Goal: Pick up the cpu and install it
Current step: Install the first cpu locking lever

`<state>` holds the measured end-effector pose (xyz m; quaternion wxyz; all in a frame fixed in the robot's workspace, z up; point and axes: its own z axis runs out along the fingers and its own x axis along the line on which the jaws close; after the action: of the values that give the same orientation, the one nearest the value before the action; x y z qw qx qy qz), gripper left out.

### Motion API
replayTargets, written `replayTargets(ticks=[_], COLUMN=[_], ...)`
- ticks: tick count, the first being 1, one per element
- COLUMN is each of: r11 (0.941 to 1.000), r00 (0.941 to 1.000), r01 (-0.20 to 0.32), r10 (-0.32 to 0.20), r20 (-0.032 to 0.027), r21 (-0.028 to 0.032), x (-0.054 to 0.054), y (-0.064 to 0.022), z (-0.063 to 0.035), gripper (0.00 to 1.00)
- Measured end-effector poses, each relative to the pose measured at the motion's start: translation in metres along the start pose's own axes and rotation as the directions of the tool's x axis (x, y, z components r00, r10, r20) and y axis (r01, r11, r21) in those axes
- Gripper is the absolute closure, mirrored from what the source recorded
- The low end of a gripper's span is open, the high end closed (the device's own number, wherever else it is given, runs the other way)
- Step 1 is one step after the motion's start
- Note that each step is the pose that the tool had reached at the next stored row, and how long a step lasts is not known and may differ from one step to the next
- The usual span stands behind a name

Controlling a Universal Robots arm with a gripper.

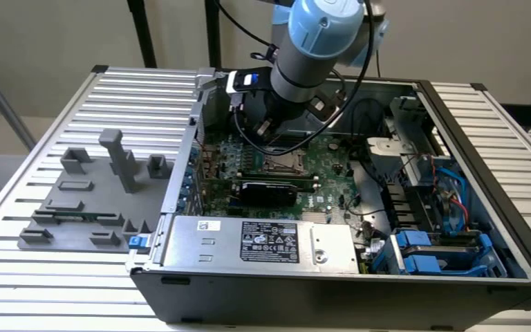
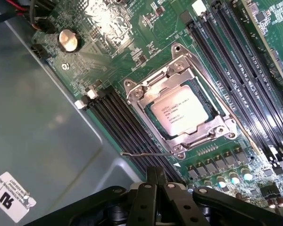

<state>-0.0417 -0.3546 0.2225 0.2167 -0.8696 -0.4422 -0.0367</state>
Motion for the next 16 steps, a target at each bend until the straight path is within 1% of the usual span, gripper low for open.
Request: replayTargets(ticks=[1, 2, 9, 12, 14, 16], r11=[1.0000, 1.0000, 1.0000, 1.0000, 1.0000, 0.9999], r00=[1.0000, 1.0000, 1.0000, 1.0000, 0.9999, 0.9999], r01=[-0.001, -0.001, -0.001, -0.001, -0.002, -0.003], r10=[0.001, 0.001, 0.001, 0.001, 0.002, 0.003], r20=[0.0034, 0.0048, 0.0052, 0.0070, 0.0108, 0.0166], r21=[-0.0023, -0.0033, -0.0037, -0.0051, -0.0080, -0.0126], x=[0.0003, 0.0004, 0.0004, 0.0007, 0.0014, 0.0023], y=[-0.0001, 0.0000, 0.0001, 0.0000, -0.0002, -0.0005], z=[0.0009, 0.0013, 0.0019, 0.0038, 0.0057, 0.0081], gripper=[0.89, 0.89, 0.89, 0.89, 0.89, 0.89])
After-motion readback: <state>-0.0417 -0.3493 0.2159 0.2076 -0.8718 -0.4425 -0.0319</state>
